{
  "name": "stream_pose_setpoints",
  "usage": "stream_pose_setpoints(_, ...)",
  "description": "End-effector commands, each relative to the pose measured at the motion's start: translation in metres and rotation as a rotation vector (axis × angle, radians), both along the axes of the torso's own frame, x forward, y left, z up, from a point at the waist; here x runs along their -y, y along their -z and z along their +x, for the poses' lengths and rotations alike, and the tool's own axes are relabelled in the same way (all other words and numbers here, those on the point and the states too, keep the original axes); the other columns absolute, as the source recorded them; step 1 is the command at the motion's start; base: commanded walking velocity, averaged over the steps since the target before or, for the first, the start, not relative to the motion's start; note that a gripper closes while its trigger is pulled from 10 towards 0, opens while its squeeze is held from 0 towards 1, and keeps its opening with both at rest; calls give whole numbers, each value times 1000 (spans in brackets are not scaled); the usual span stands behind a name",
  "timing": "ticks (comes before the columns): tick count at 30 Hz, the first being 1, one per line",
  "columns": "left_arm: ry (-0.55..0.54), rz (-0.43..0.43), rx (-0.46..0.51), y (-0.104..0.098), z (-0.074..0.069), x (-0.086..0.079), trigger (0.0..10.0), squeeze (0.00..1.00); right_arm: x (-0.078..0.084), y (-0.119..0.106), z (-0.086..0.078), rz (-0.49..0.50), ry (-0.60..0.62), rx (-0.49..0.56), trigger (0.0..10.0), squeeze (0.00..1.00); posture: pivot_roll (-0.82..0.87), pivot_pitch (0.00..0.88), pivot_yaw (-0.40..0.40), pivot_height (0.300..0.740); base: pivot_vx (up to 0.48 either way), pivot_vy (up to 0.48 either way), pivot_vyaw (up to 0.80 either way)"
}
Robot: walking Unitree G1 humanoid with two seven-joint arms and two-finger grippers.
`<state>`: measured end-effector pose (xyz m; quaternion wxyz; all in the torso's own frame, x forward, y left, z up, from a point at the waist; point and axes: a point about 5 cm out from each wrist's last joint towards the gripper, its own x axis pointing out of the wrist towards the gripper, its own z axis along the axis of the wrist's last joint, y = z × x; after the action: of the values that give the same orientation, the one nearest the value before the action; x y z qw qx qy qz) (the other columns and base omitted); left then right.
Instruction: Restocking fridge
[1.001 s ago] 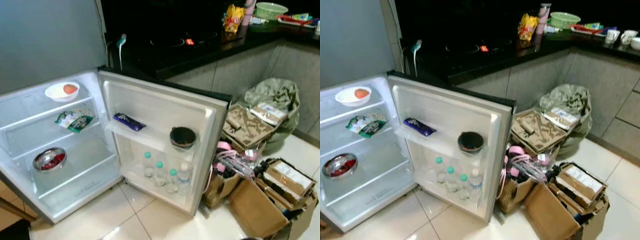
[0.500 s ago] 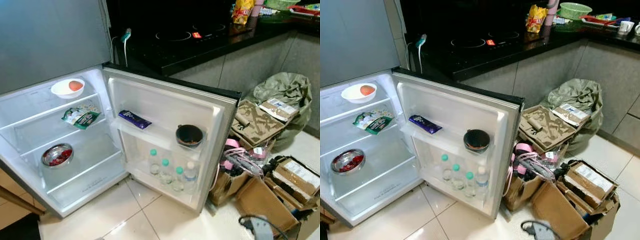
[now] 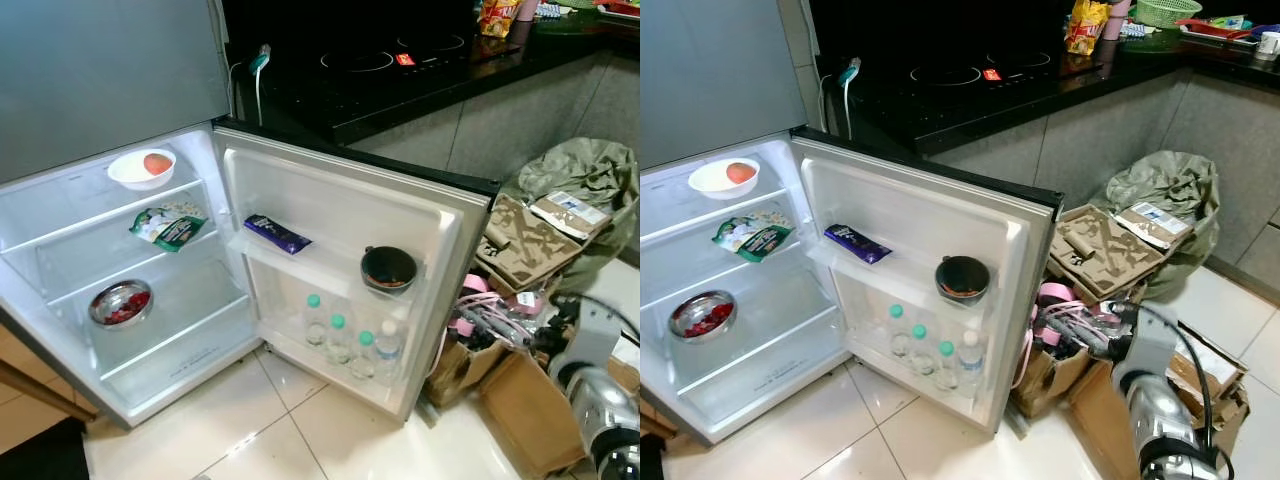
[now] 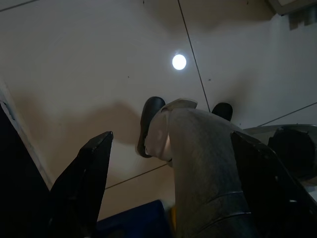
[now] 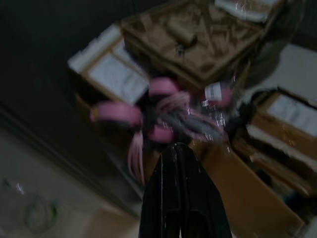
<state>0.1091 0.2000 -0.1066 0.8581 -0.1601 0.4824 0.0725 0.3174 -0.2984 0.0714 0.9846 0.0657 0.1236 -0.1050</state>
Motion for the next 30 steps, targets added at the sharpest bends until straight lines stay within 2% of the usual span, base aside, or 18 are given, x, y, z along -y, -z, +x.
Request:
stream_pose_setpoints(1,-1,15,-18,1,-6,-4,10000,0,-1,-9,6,19,1,55,0,0,-88,0,3,740,0,0,0)
stream_pose_setpoints(3,-1,17,-18,1,-6,-4,10000,0,-9,-26,20,50,-32,135,0,0,-86,0,5,740,0,0,0)
stream_pose_setpoints(4,-1,18,-18,1,-6,-5,10000,0,-14,-36,27,70,-51,177,3216,0,-86,0,5,740,0,0,0)
stream_pose_setpoints(5,-1,18,-18,1,-6,-5,10000,0,-14,-36,27,70,-51,177,3216,0,-86,0,5,740,0,0,0)
stream_pose_setpoints(6,-2,19,-17,1,-6,-5,10000,0,-19,-45,33,91,-72,216,10000,0,-86,0,5,740,0,0,0)
stream_pose_setpoints(11,-8,25,-13,1,-6,-7,10000,0,-43,-68,50,154,-189,333,10000,0,-72,0,6,740,0,0,0)
stream_pose_setpoints(15,-6,29,-17,1,-8,-8,10000,0,-52,-72,53,155,-249,354,10000,0,-79,0,12,740,0,0,0)
stream_pose_setpoints(23,12,32,-27,2,-14,-7,10000,0,-83,-76,59,213,-423,403,10000,0,-77,0,14,740,0,0,0)
stream_pose_setpoints(28,21,33,-30,3,-18,-8,10000,0,-89,-78,61,239,-439,420,10000,0,-67,0,19,740,0,0,0)
stream_pose_setpoints(30,25,39,-42,4,-26,-11,10000,0,-86,-78,62,204,-410,399,10000,0,-53,11,20,740,0,0,0)
